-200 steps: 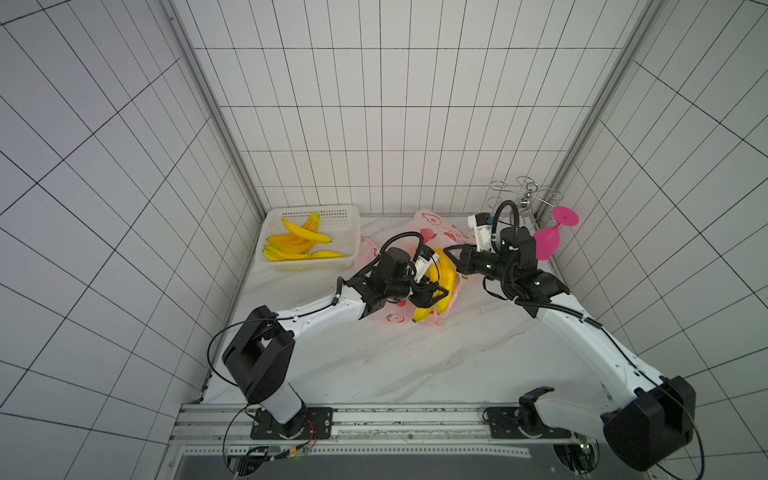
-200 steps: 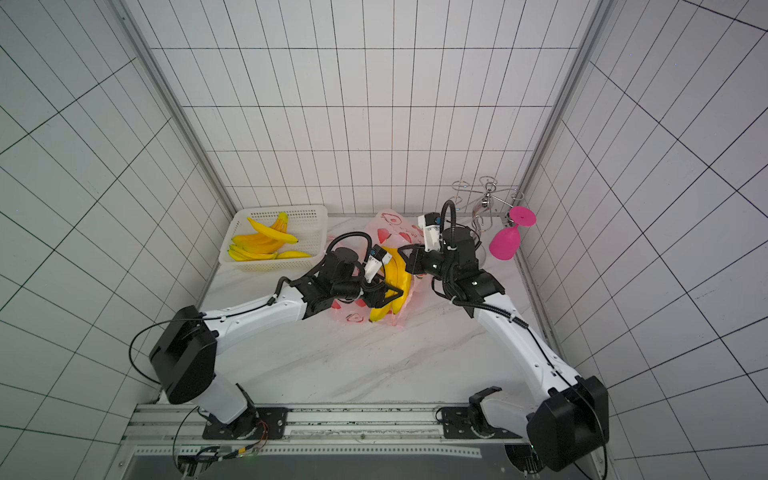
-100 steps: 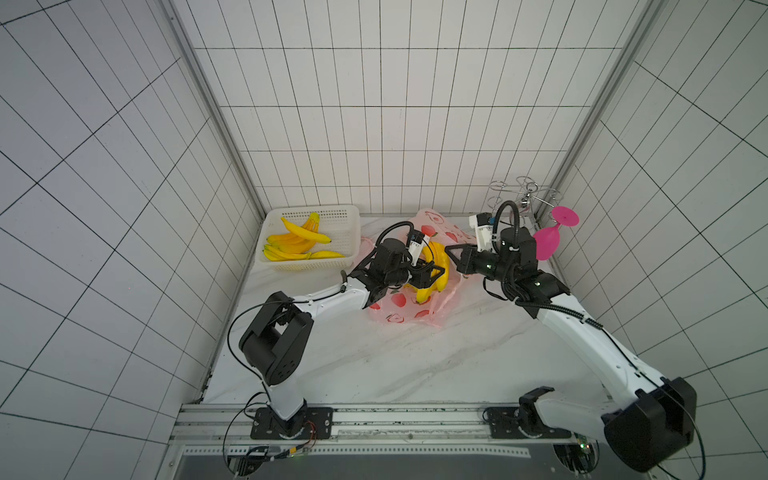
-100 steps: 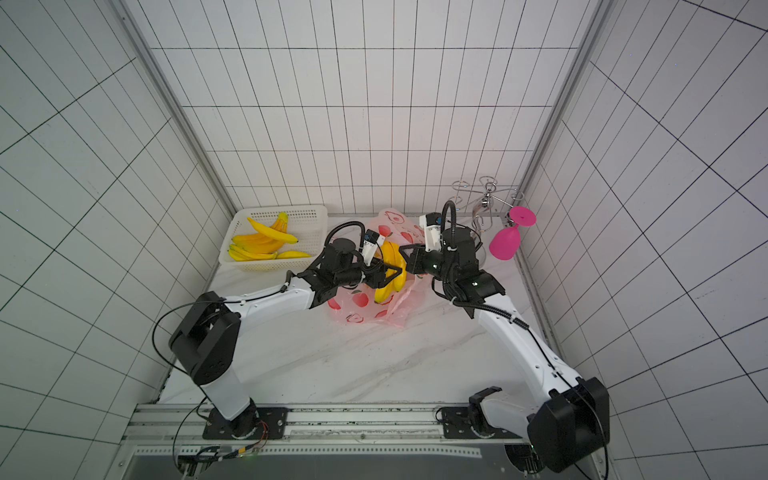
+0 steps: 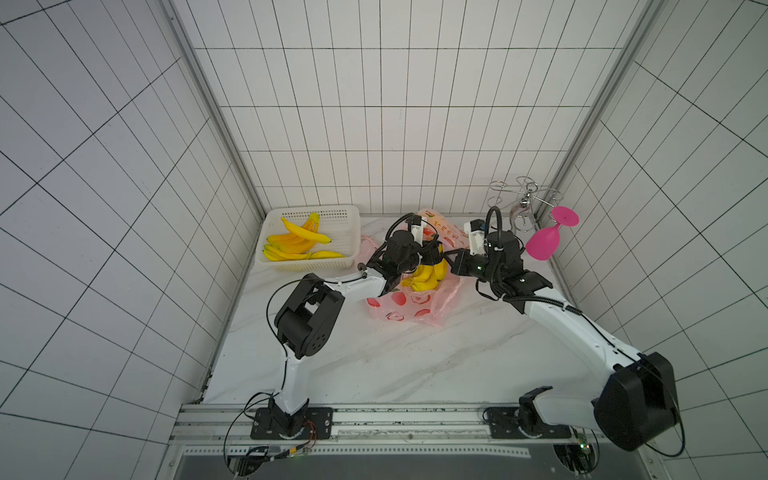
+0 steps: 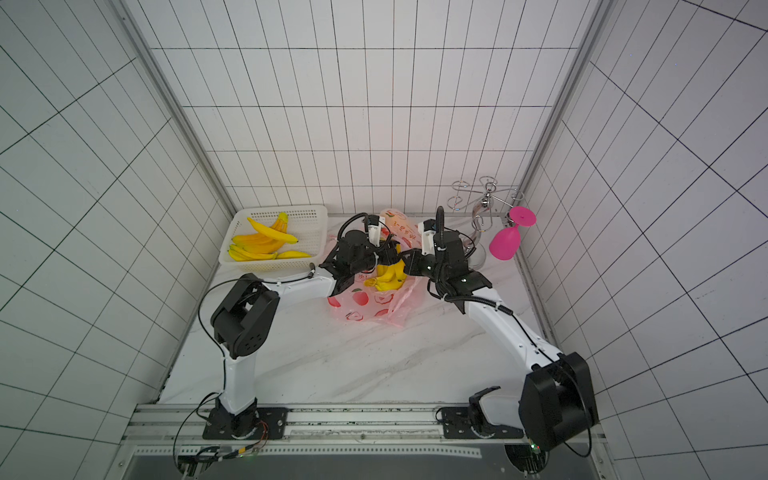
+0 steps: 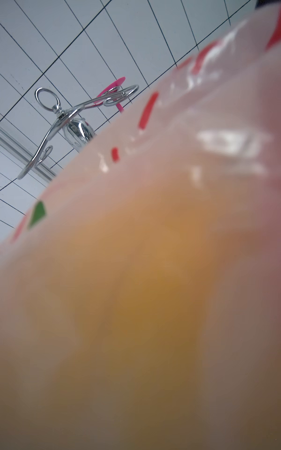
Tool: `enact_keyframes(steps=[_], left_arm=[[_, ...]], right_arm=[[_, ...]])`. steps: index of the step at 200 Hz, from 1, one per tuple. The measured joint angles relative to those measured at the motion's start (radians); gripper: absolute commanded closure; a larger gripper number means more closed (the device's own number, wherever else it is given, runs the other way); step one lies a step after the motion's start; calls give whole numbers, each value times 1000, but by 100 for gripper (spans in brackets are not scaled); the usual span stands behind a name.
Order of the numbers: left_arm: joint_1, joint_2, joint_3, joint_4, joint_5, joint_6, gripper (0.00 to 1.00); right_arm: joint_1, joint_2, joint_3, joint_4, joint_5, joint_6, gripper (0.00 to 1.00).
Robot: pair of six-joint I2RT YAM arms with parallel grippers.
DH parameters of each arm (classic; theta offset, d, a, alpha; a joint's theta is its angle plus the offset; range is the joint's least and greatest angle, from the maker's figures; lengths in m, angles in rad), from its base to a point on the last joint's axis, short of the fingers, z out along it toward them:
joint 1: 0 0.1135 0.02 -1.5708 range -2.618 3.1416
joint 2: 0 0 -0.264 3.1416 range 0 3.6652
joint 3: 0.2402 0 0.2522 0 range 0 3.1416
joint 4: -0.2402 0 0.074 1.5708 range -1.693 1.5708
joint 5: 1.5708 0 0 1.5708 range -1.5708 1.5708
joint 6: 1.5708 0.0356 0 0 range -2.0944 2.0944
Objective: Place the banana into a plastic bag & tie a knot
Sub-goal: Place the banana into the plastic bag.
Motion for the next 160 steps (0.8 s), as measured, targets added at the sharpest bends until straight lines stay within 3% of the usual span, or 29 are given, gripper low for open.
enact_keyframes(steps=[33,74,115,160], left_arm=[[2,44,89,-107,-48,-27,19],[4,-34,46,-204,-82,-7,18],[-2,-269,-147,-320,-80,36,20],[-7,-623,-362,-447,-92,111,20]], right_arm=[[-38,4,0,1,24,0,100],[-100,30,1,3,33,0,100],[-117,54,2,3,26,-1,100],[-127,61,2,4,11,-5,100]])
